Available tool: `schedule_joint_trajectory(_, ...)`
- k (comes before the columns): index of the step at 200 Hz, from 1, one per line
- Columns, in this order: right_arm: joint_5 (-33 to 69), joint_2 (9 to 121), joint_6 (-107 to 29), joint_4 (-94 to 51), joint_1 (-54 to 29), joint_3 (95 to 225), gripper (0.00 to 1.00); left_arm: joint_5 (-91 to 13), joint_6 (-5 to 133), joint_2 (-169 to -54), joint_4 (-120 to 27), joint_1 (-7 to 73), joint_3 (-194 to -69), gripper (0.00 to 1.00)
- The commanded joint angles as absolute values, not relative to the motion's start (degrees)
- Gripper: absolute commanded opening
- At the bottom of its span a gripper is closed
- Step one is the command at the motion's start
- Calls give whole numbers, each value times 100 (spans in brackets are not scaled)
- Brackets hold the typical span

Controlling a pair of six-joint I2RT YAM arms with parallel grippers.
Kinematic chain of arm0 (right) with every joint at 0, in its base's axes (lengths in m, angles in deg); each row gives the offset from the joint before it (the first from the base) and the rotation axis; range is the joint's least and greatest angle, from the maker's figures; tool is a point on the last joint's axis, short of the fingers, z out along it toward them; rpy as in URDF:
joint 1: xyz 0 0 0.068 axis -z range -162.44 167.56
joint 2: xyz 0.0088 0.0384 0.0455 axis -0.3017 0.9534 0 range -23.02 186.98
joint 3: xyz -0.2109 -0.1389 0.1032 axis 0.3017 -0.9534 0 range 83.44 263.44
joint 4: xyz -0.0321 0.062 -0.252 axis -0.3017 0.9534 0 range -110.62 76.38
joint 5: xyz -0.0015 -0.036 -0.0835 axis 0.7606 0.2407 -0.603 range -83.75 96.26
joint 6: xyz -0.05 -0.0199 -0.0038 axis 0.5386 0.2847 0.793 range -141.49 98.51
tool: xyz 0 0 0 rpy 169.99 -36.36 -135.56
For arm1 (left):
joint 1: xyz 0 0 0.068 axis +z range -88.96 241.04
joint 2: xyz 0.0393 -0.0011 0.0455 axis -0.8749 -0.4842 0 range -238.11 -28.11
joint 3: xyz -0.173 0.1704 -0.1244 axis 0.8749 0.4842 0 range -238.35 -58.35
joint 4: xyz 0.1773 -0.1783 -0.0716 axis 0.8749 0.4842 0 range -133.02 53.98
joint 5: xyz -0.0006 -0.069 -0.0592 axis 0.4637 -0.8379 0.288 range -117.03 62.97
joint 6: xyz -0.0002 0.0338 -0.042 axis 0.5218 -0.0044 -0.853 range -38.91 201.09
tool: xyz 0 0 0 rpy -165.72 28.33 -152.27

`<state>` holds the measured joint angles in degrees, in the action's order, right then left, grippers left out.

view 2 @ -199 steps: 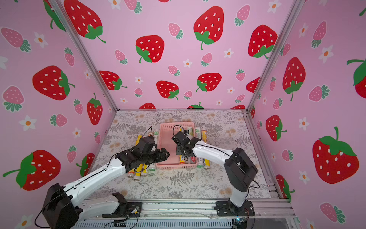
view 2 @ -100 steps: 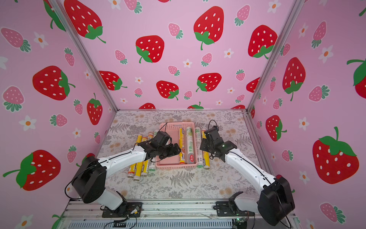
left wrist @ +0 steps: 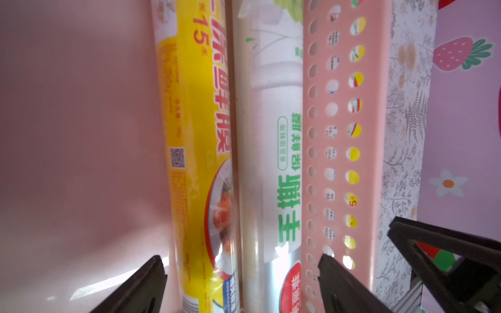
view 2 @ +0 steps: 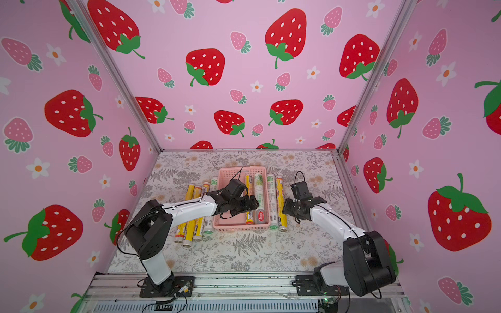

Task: Put the plastic wrap into the basket
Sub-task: Place the plastic wrap in the basket, then pick up the plastic wrap from the center of the board.

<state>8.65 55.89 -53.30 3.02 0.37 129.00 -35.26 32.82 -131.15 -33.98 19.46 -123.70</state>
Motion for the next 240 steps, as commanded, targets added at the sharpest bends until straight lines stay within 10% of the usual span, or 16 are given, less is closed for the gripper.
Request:
schedule_joint_trajectory(1,1335,5868,-5123,0,42,13059,61,-3605,3371,-13126,-3464,1888,-12540,93)
schedule_joint_trajectory(240,-72,7493,-5020,302,-11,13752,64,-1988,3991,-9829,-1429,2063,-11082,96)
